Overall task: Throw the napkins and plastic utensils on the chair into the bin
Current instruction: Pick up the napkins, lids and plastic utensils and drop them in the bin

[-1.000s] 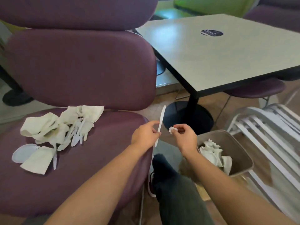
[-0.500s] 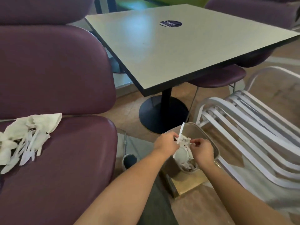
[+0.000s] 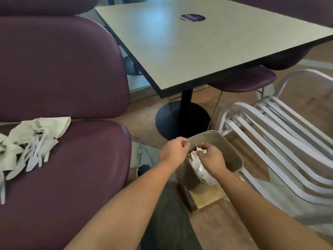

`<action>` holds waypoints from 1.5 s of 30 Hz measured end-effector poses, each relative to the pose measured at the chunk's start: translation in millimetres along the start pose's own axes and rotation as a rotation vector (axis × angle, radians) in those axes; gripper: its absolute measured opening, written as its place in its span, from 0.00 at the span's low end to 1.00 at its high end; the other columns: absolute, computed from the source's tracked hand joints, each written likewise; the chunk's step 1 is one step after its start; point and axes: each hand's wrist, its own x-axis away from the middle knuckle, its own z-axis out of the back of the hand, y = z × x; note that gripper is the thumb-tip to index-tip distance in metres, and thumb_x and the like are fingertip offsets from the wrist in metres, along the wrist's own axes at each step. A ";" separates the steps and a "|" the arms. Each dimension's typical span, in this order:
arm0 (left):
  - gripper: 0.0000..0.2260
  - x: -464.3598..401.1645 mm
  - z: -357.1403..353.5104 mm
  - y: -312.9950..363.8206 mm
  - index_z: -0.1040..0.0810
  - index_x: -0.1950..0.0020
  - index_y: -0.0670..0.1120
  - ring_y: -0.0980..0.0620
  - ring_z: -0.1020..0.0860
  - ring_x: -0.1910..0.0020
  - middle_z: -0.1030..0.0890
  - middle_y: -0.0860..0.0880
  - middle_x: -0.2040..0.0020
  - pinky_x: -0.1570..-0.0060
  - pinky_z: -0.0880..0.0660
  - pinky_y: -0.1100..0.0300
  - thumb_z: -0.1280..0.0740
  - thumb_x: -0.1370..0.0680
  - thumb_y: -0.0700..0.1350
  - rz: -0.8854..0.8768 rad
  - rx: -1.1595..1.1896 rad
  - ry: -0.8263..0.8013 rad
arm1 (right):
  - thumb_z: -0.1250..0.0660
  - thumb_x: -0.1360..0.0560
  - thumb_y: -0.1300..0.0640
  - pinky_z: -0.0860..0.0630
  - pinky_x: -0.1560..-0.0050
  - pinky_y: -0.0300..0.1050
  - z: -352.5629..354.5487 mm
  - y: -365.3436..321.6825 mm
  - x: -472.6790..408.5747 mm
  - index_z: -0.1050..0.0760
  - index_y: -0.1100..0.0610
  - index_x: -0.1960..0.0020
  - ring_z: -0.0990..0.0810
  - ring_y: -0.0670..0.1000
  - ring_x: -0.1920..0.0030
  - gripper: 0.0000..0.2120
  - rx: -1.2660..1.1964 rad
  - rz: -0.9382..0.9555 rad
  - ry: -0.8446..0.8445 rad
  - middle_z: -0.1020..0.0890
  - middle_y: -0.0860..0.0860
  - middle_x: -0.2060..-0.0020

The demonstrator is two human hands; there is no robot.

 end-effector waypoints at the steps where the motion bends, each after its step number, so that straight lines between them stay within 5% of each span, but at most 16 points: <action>1: 0.12 2.6 11.9 -5.1 0.22 0.39 0.57 0.52 0.21 0.46 0.18 0.55 0.46 0.48 0.23 0.54 0.39 0.20 0.54 -0.004 0.001 0.026 | 0.37 0.22 0.59 0.28 0.50 0.39 -4.6 -10.4 1.8 0.22 0.55 0.38 0.21 0.49 0.49 0.14 -0.018 0.029 -0.003 0.18 0.51 0.43; 10: 0.11 38.2 142.5 -74.8 0.21 0.42 0.57 0.52 0.21 0.45 0.17 0.56 0.46 0.49 0.24 0.55 0.39 0.20 0.56 0.142 -0.052 0.292 | 0.35 0.23 0.59 0.32 0.50 0.37 -80.1 -123.4 25.0 0.19 0.54 0.43 0.22 0.47 0.49 0.11 -0.074 0.288 -0.131 0.18 0.49 0.47; 23: 0.09 103.1 266.1 -233.7 0.21 0.43 0.56 0.51 0.21 0.45 0.18 0.56 0.46 0.50 0.26 0.56 0.38 0.21 0.52 0.482 -0.135 0.500 | 0.35 0.27 0.59 0.24 0.43 0.50 -237.8 -244.1 72.4 0.19 0.51 0.51 0.21 0.57 0.47 0.09 -0.002 0.500 -0.403 0.17 0.52 0.52; 32: 0.14 90.6 311.1 -306.6 0.24 0.36 0.54 0.44 0.22 0.41 0.23 0.48 0.38 0.49 0.29 0.54 0.40 0.20 0.50 0.634 -0.438 0.471 | 0.39 0.22 0.57 0.27 0.40 0.51 -305.4 -288.4 67.2 0.20 0.51 0.43 0.29 0.53 0.39 0.11 0.236 0.663 -0.452 0.21 0.51 0.45; 38: 0.14 63.9 321.3 -328.1 0.23 0.40 0.48 0.43 0.21 0.45 0.19 0.45 0.45 0.57 0.31 0.57 0.39 0.20 0.53 0.619 -0.724 0.393 | 0.40 0.21 0.57 0.29 0.42 0.50 -342.5 -310.8 55.0 0.22 0.50 0.38 0.31 0.55 0.39 0.15 0.431 0.894 -0.413 0.23 0.50 0.41; 45: 0.09 52.8 321.3 -330.8 0.26 0.43 0.45 0.46 0.18 0.50 0.18 0.46 0.49 0.62 0.30 0.58 0.38 0.23 0.40 0.657 -0.971 0.289 | 0.39 0.25 0.63 0.33 0.43 0.49 -374.5 -319.9 51.4 0.34 0.47 0.27 0.35 0.58 0.37 0.27 0.699 1.105 -0.323 0.32 0.52 0.35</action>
